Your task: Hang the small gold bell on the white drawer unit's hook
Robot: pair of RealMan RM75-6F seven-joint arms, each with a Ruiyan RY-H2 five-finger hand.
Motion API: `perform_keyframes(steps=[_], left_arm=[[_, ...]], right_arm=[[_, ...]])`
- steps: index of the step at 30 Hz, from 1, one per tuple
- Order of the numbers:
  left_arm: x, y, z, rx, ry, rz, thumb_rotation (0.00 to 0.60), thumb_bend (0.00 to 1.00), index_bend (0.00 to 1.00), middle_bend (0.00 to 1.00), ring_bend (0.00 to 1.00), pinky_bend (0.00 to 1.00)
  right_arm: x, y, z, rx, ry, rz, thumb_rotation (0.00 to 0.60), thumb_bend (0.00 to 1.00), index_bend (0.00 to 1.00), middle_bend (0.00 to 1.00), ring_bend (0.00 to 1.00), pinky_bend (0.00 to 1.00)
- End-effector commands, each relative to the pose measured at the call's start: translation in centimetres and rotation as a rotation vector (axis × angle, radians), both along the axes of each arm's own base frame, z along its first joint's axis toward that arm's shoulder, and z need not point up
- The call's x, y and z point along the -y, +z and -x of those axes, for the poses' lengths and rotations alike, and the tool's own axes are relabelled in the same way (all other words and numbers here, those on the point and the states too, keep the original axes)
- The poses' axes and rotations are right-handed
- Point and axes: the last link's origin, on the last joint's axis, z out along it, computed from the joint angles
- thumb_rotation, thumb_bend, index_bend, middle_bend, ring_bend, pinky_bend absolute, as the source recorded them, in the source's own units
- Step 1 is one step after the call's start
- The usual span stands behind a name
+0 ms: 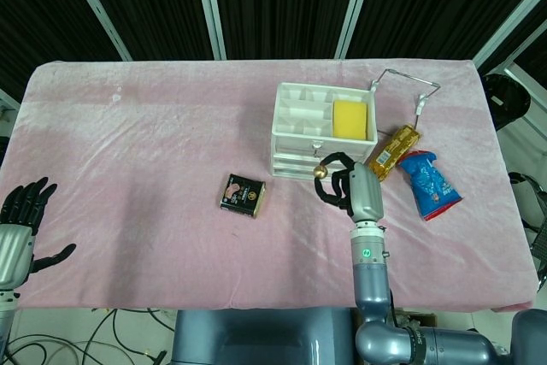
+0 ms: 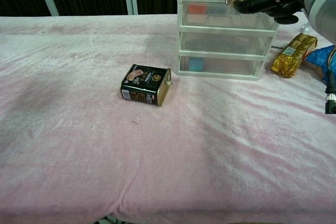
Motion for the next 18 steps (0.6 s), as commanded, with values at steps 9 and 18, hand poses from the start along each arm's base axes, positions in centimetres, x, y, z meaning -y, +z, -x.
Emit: perform_keyframes(steps=[9, 18], left_arm=[[-0.01, 0.00, 0.01, 0.000, -0.001, 0.000, 0.600, 0.00, 0.00, 0.00, 0.00, 0.00], [0.02, -0.02, 0.01, -0.001, 0.000, 0.001, 0.600, 0.00, 0.00, 0.00, 0.00, 0.00]], right_arm=[[0.02, -0.11, -0.11, -0.004, 0.002, -0.005, 0.600, 0.39, 0.52, 0.90, 0.94, 0.98], [-0.58, -0.75, -0.25, 0.004, 0.025, -0.044, 0.600, 0.40, 0.52, 0.90, 0.94, 0.98]])
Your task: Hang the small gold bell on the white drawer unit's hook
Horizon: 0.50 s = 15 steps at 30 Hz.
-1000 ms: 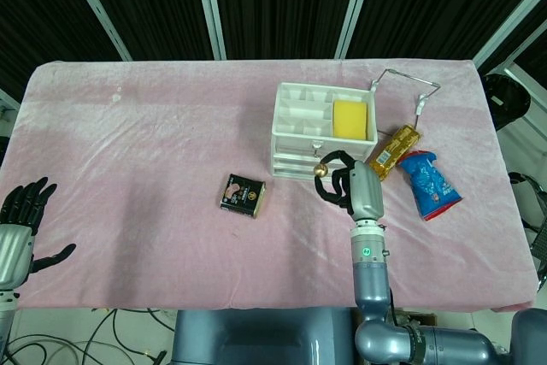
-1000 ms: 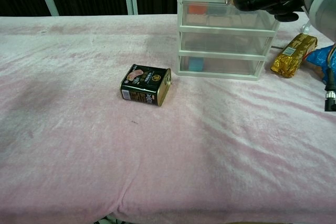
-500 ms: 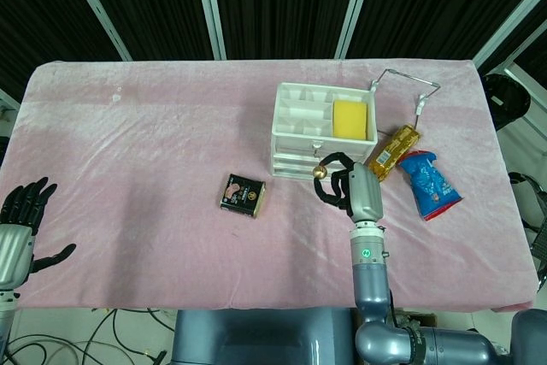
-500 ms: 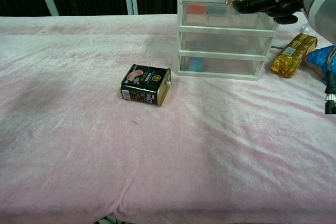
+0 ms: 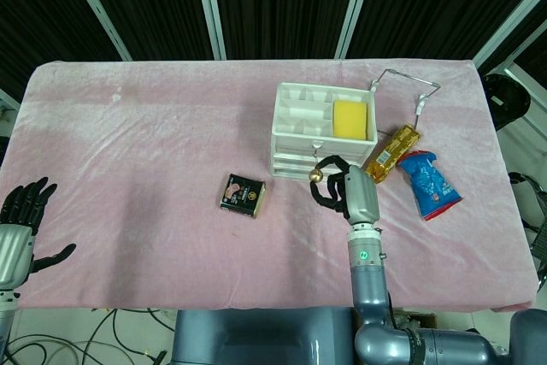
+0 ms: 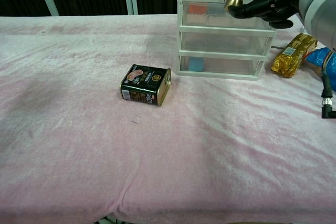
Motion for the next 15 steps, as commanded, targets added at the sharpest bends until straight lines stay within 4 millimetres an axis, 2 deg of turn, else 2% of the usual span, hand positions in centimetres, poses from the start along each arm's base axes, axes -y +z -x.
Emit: perform_keyframes(steps=[1, 15], left_arm=[[0.0, 0.0, 0.0, 0.000, 0.000, 0.001, 0.600, 0.00, 0.00, 0.00, 0.00, 0.00], [0.0, 0.1, 0.0, 0.002, 0.001, 0.000, 0.600, 0.00, 0.00, 0.00, 0.00, 0.00]], right_arm=[[-0.3, -0.3, 0.0, 0.008, 0.014, -0.019, 0.600, 0.39, 0.52, 0.90, 0.94, 0.98], [-1.0, -1.7, 1.0, -0.019, 0.058, -0.125, 0.600, 0.38, 0.52, 0.89, 0.94, 0.98]])
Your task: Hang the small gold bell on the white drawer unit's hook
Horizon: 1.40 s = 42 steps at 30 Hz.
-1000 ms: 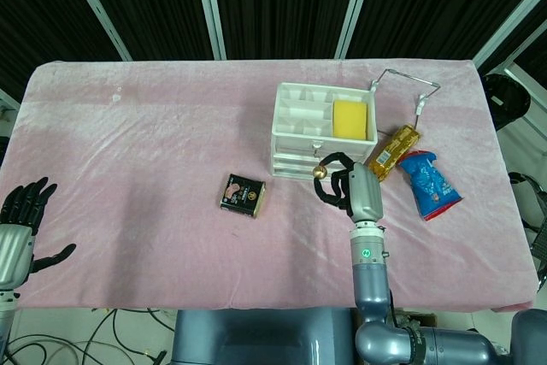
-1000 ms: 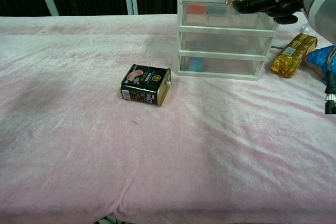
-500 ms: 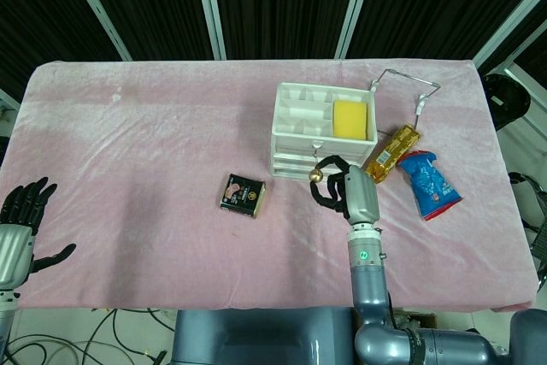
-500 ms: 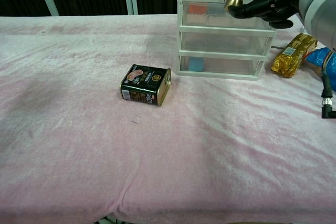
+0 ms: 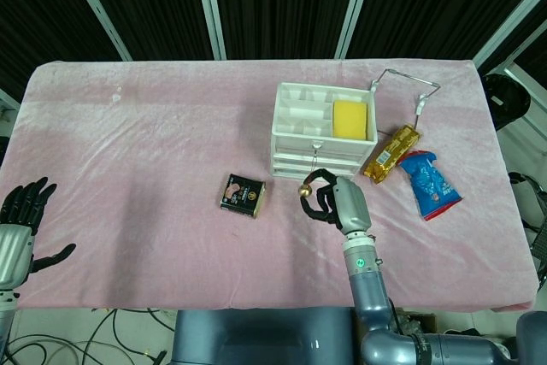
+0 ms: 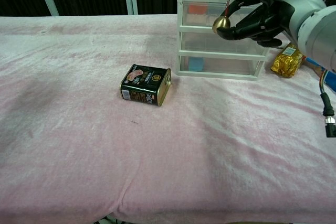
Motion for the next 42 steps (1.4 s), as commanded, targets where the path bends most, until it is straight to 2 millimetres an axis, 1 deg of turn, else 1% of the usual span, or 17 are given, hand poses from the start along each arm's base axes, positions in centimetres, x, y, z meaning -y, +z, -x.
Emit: perform_keyframes(steps=[1, 3, 7, 10, 13, 15, 21, 27, 29, 31, 32, 35, 38, 40, 41, 42], left_arm=[[0.0, 0.0, 0.0, 0.001, 0.001, 0.000, 0.600, 0.00, 0.00, 0.00, 0.00, 0.00], [0.0, 0.0, 0.0, 0.001, 0.002, 0.000, 0.600, 0.00, 0.00, 0.00, 0.00, 0.00], [0.0, 0.0, 0.0, -0.001, 0.003, 0.003, 0.600, 0.00, 0.00, 0.00, 0.00, 0.00], [0.0, -0.1, 0.0, -0.002, 0.003, 0.004, 0.600, 0.00, 0.00, 0.00, 0.00, 0.00], [0.0, -0.1, 0.0, -0.002, 0.004, 0.005, 0.600, 0.00, 0.00, 0.00, 0.00, 0.00], [0.0, -0.1, 0.0, -0.001, 0.003, 0.004, 0.600, 0.00, 0.00, 0.00, 0.00, 0.00], [0.1, -0.1, 0.0, -0.001, 0.004, 0.006, 0.600, 0.00, 0.00, 0.00, 0.00, 0.00], [0.1, -0.1, 0.0, -0.002, 0.005, 0.007, 0.600, 0.00, 0.00, 0.00, 0.00, 0.00], [0.1, -0.1, 0.0, -0.002, 0.006, 0.007, 0.600, 0.00, 0.00, 0.00, 0.00, 0.00], [0.1, -0.1, 0.0, -0.001, 0.006, 0.005, 0.600, 0.00, 0.00, 0.00, 0.00, 0.00], [0.1, -0.1, 0.0, -0.001, 0.006, 0.005, 0.600, 0.00, 0.00, 0.00, 0.00, 0.00], [0.1, -0.1, 0.0, -0.003, 0.009, 0.006, 0.600, 0.00, 0.00, 0.00, 0.00, 0.00], [0.1, -0.1, 0.1, -0.013, 0.014, 0.011, 0.600, 0.00, 0.00, 0.00, 0.00, 0.00], [0.2, -0.2, 0.3, -0.029, 0.032, 0.020, 0.600, 0.00, 0.00, 0.00, 0.00, 0.00], [0.2, -0.2, 0.3, -0.033, 0.040, 0.024, 0.600, 0.00, 0.00, 0.00, 0.00, 0.00], [0.2, -0.2, 0.3, -0.036, 0.044, 0.026, 0.600, 0.00, 0.00, 0.00, 0.00, 0.00]], right_arm=[[0.0, -0.2, 0.4, -0.008, -0.003, -0.015, 0.600, 0.38, 0.52, 0.89, 0.94, 0.98], [-0.1, -0.2, 0.5, -0.013, -0.003, -0.025, 0.600, 0.36, 0.50, 0.89, 0.94, 0.98], [-0.2, -0.4, 0.8, -0.038, 0.008, -0.040, 0.600, 0.30, 0.38, 0.88, 0.94, 0.98], [-0.3, -0.5, 1.0, -0.049, 0.008, -0.047, 0.600, 0.24, 0.21, 0.87, 0.93, 0.98], [-0.4, -0.6, 1.3, -0.060, 0.003, -0.056, 0.600, 0.20, 0.08, 0.87, 0.93, 0.98], [-0.5, -0.7, 1.6, -0.069, -0.004, -0.066, 0.600, 0.19, 0.03, 0.87, 0.93, 0.98], [-0.8, -0.4, 2.5, -0.103, -0.014, -0.071, 0.600, 0.18, 0.02, 0.87, 0.93, 0.98], [-1.7, 0.4, 4.2, -0.137, -0.024, -0.070, 0.600, 0.18, 0.03, 0.85, 0.91, 0.96], [-2.1, 0.7, 4.9, -0.157, -0.024, -0.068, 0.600, 0.18, 0.04, 0.81, 0.87, 0.94], [-3.2, 1.5, 6.8, -0.212, -0.036, -0.070, 0.600, 0.18, 0.07, 0.72, 0.79, 0.91], [-3.7, 2.0, 7.4, -0.227, -0.033, -0.067, 0.600, 0.18, 0.08, 0.68, 0.77, 0.89], [-4.8, 3.5, 9.2, -0.279, -0.013, -0.043, 0.600, 0.18, 0.08, 0.57, 0.68, 0.77], [-5.9, 4.9, 10.8, -0.354, 0.020, -0.012, 0.600, 0.18, 0.07, 0.39, 0.50, 0.53], [-7.2, 6.5, 12.7, -0.463, 0.063, 0.015, 0.600, 0.18, 0.02, 0.20, 0.30, 0.27], [-8.2, 7.4, 13.8, -0.521, 0.090, 0.031, 0.600, 0.18, 0.00, 0.14, 0.22, 0.19], [-8.8, 8.0, 14.5, -0.556, 0.108, 0.043, 0.600, 0.18, 0.00, 0.08, 0.17, 0.14]])
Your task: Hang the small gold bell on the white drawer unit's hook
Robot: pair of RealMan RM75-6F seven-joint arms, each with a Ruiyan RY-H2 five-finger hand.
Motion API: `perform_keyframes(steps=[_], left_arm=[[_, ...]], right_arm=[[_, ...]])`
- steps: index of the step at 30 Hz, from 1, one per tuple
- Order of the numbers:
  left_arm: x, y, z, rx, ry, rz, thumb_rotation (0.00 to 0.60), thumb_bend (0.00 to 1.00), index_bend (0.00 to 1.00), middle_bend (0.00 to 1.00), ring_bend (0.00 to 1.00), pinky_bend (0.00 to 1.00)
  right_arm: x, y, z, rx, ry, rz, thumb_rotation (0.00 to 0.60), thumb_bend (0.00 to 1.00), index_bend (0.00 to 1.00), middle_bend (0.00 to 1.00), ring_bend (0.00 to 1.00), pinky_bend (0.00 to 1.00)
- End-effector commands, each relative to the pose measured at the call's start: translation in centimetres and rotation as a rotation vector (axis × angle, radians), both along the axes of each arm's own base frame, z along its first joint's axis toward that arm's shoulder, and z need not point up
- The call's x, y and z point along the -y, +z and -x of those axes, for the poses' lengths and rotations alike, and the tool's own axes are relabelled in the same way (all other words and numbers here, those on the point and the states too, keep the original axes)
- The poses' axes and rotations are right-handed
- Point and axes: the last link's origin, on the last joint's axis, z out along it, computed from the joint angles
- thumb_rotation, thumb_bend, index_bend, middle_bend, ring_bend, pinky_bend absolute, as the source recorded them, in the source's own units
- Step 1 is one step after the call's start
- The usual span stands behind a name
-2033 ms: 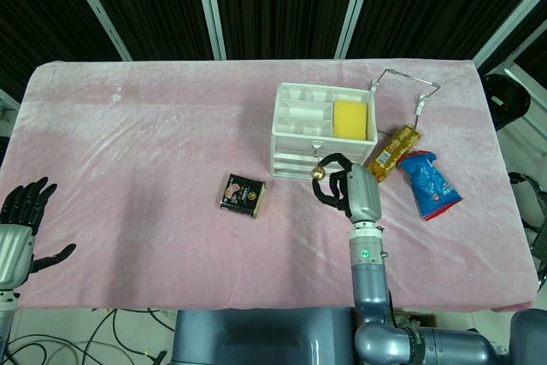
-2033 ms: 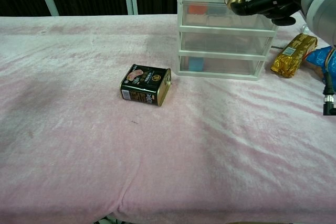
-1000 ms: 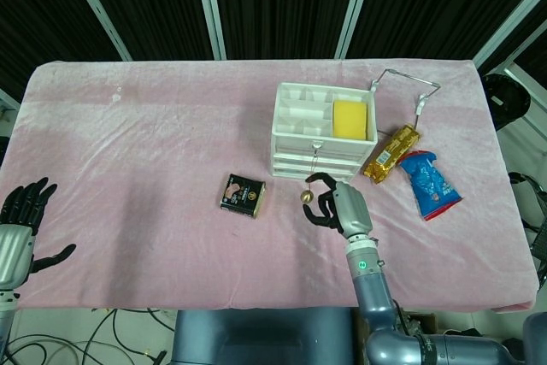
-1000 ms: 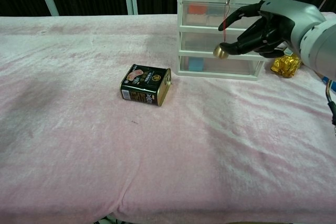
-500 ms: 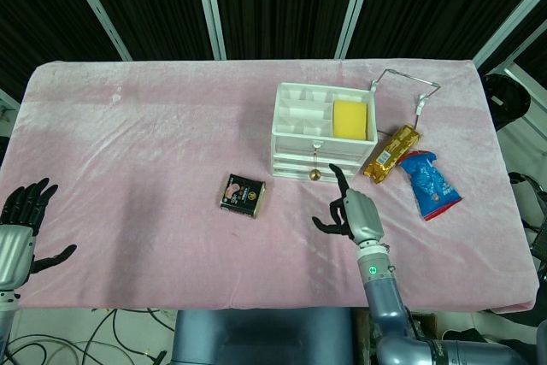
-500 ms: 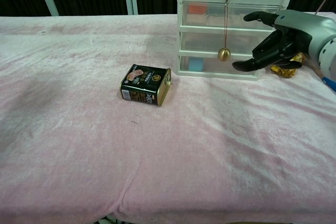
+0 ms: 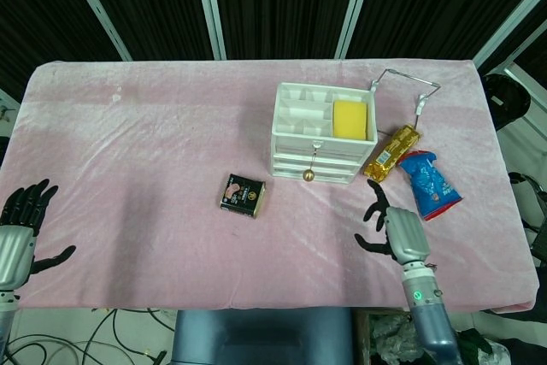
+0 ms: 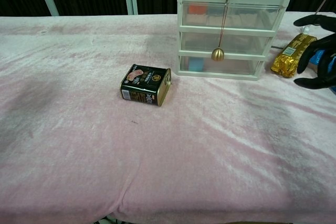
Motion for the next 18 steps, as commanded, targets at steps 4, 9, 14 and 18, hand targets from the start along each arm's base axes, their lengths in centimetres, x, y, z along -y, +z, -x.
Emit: perform_keyframes(steps=[4, 9, 14, 18], left_arm=[[0.0, 0.0, 0.1, -0.020, 0.020, 0.011, 0.600, 0.00, 0.00, 0.00, 0.00, 0.00], [0.1, 0.0, 0.1, -0.031, 0.025, 0.013, 0.600, 0.00, 0.00, 0.00, 0.00, 0.00], [0.2, -0.1, 0.1, -0.038, 0.027, 0.013, 0.600, 0.00, 0.00, 0.00, 0.00, 0.00], [0.2, -0.1, 0.1, -0.051, 0.031, 0.018, 0.600, 0.00, 0.00, 0.00, 0.00, 0.00]], right_arm=[[-4.5, 4.8, 5.7, -0.286, 0.118, 0.065, 0.600, 0.15, 0.00, 0.00, 0.01, 0.06], [-5.7, 6.6, 7.4, -0.435, 0.150, 0.101, 0.600, 0.11, 0.00, 0.00, 0.00, 0.03], [-7.4, 8.3, 9.9, -0.564, 0.135, 0.142, 0.600, 0.07, 0.00, 0.00, 0.00, 0.02], [-7.7, 8.7, 11.0, -0.562, 0.109, 0.161, 0.600, 0.07, 0.00, 0.00, 0.00, 0.02]])
